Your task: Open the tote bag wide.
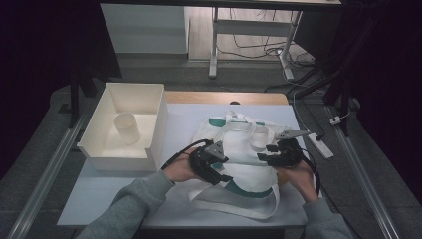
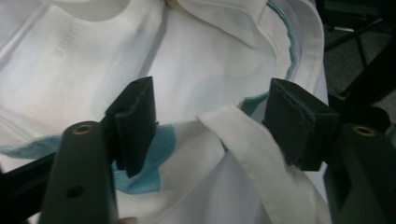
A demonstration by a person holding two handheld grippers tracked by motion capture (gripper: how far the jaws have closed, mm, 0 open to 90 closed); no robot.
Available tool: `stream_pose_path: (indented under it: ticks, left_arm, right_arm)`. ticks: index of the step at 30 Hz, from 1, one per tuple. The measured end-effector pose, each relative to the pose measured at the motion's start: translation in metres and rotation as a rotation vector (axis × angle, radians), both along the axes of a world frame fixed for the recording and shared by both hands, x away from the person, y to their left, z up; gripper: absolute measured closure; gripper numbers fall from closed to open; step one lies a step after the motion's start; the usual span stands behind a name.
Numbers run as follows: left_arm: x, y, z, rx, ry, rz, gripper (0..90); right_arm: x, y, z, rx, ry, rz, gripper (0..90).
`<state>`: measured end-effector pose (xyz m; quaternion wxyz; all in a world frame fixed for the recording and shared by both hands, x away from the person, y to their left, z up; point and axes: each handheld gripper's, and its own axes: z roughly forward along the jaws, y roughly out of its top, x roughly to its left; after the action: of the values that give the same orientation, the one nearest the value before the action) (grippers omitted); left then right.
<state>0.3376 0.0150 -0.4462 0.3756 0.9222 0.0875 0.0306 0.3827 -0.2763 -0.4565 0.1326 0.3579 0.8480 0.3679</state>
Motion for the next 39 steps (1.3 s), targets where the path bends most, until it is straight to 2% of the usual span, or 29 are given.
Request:
stream_pose_path:
  ticks: [4, 10, 18, 21, 23, 26, 30, 33, 34, 37, 39]
  left_arm:
    - [0.0, -0.005, -0.006, 0.031, -0.014, -0.015, 29.3]
    - [0.004, -0.019, -0.027, 0.137, 0.003, -0.066, 31.3]
    - [0.005, -0.022, -0.041, 0.178, -0.01, -0.087, 46.8]
    - [0.004, -0.022, -0.046, 0.201, -0.025, -0.1, 57.1]
    - [0.003, -0.023, -0.049, 0.226, -0.036, -0.098, 67.4]
    - [0.003, -0.023, -0.053, 0.238, -0.021, -0.103, 75.9]
    - [0.004, -0.021, -0.053, 0.213, -0.009, -0.091, 80.5]
    - [0.004, -0.019, -0.051, 0.2, -0.009, -0.087, 80.6]
    - [0.004, -0.018, -0.051, 0.195, -0.008, -0.086, 80.7]
    - [0.003, -0.015, -0.05, 0.18, -0.007, -0.079, 80.7]
    - [0.003, -0.014, -0.05, 0.175, -0.008, -0.08, 80.7]
  right_arm:
    - [0.0, 0.0, -0.001, 0.005, 0.002, 0.0, 44.4]
    - [0.0, 0.001, -0.002, 0.005, 0.002, 0.001, 44.5]
    - [0.001, 0.0, -0.003, 0.003, 0.0, 0.002, 44.6]
    - [0.0, 0.001, -0.002, 0.006, -0.002, 0.014, 44.9]
    - [0.0, 0.006, -0.003, -0.005, 0.002, 0.039, 44.9]
    - [-0.001, 0.02, -0.007, -0.052, -0.005, 0.106, 44.4]
    - [0.002, 0.049, -0.015, -0.146, -0.003, 0.196, 44.1]
    - [0.009, 0.067, -0.022, -0.217, -0.009, 0.227, 42.3]
    - [0.014, 0.071, -0.024, -0.237, 0.002, 0.233, 40.7]
    - [0.026, 0.076, -0.032, -0.254, 0.031, 0.249, 37.5]
    - [0.028, 0.079, -0.037, -0.278, 0.035, 0.264, 35.5]
